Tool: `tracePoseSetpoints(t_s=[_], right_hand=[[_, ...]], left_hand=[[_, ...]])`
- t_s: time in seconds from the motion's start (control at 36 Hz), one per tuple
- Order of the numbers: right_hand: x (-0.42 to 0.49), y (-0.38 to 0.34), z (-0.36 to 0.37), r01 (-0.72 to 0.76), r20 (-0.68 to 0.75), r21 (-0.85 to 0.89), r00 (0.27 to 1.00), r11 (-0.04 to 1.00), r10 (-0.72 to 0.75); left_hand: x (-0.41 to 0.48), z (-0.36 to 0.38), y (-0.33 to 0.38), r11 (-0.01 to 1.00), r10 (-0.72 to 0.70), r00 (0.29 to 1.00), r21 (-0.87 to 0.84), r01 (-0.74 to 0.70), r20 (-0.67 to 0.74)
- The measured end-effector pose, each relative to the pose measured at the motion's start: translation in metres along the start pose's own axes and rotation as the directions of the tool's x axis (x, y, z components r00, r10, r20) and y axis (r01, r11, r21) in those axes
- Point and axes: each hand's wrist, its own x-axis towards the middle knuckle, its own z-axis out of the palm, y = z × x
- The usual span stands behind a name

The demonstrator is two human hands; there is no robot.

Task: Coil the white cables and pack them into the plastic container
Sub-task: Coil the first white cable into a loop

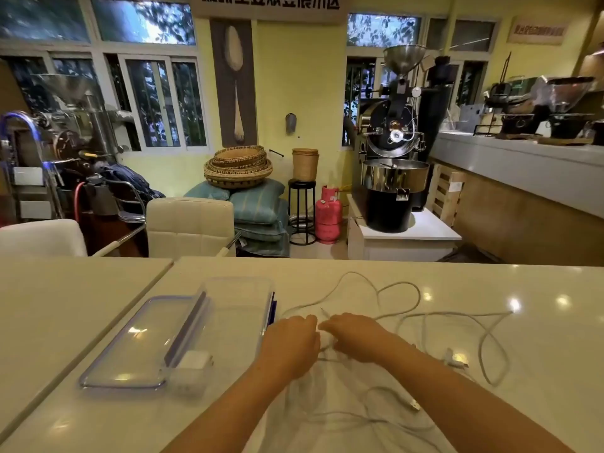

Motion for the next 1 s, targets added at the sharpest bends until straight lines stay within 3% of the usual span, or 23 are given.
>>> tracePoseSetpoints(t_s=[0.28,0.75,0.86,1.0], right_hand=[[0.005,-0.004,0.004,0.038,0.001,-0.193,0.999,0.98,-0.038],[-0.005,-0.002,0.004,0.124,0.054,-0.125,0.992,0.984,-0.118],[-0.006,-0.004,-0.017,0.036,-0.012,0.013,0.999,0.999,-0.036],[-0.004,0.008,-0.06,-0.042,-0.186,0.47,0.972,0.881,0.145]], left_hand=[[0.007,-0.004,-0.002,0.998,0.0,1.0,0.058,0.001,-0.026],[0.012,-0.016,-0.008,0.993,-0.006,0.999,0.117,0.01,-0.033],[0.014,-0.023,-0.01,0.999,-0.016,0.998,0.049,0.019,-0.063],[0.022,-0.04,-0.009,0.974,-0.086,0.986,-0.221,0.053,-0.143]])
